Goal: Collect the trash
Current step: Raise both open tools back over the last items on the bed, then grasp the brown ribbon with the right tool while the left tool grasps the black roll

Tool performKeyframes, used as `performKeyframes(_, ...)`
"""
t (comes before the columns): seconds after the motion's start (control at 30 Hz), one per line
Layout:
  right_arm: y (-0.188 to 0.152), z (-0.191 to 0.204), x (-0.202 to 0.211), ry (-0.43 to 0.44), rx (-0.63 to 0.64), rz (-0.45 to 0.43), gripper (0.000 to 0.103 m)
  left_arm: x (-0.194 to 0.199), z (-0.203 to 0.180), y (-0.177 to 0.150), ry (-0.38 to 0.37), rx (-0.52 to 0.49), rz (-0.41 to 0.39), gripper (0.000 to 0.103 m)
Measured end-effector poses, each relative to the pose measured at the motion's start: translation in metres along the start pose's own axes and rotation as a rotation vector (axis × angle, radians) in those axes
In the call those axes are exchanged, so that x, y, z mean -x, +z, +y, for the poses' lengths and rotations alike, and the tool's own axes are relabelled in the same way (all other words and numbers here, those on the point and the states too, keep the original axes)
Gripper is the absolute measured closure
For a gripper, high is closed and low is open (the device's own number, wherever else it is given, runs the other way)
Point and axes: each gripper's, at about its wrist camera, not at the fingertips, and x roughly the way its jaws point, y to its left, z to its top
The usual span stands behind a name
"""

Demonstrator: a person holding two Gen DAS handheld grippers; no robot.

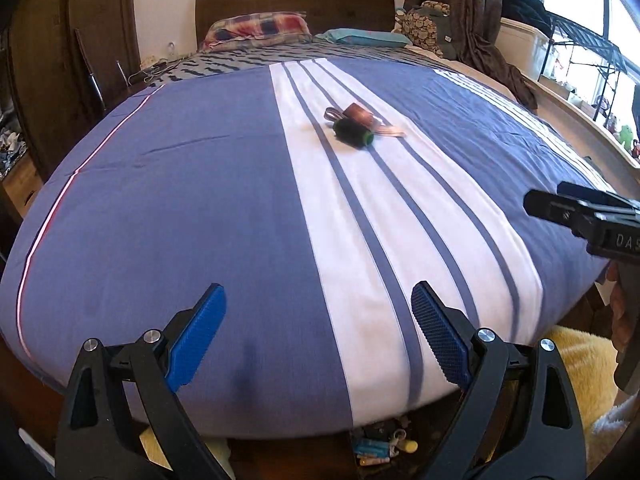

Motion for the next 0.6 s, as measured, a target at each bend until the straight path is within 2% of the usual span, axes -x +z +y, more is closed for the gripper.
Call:
performKeyframes(0.3, 0.058, 0.012, -0.057, 0.026, 0.011, 0.003, 0.005, -0.05, 0.006, 0.044, 0.002, 0.002, 0.023, 0.014)
performKeyframes(0.47, 0.084, 0.016, -0.088, 0.068, 0.0, 0.001, 0.006, -0.074, 0.01, 0.068, 0.01, 0.01, 0.024, 0.014)
performKeyframes(0.5, 0.089, 0.016, -0.094, 0.075, -0.004, 0.002, 0.007, -0.079, 0.01, 0.072, 0.011, 0.009, 0.025, 0.014)
performKeyframes(0.6, 0.104, 0.019, -0.115, 0.117, -0.019, 0.011, 0.022, -0.089, 0.01, 0.08, 0.008, 0.008, 0.029, 0.014)
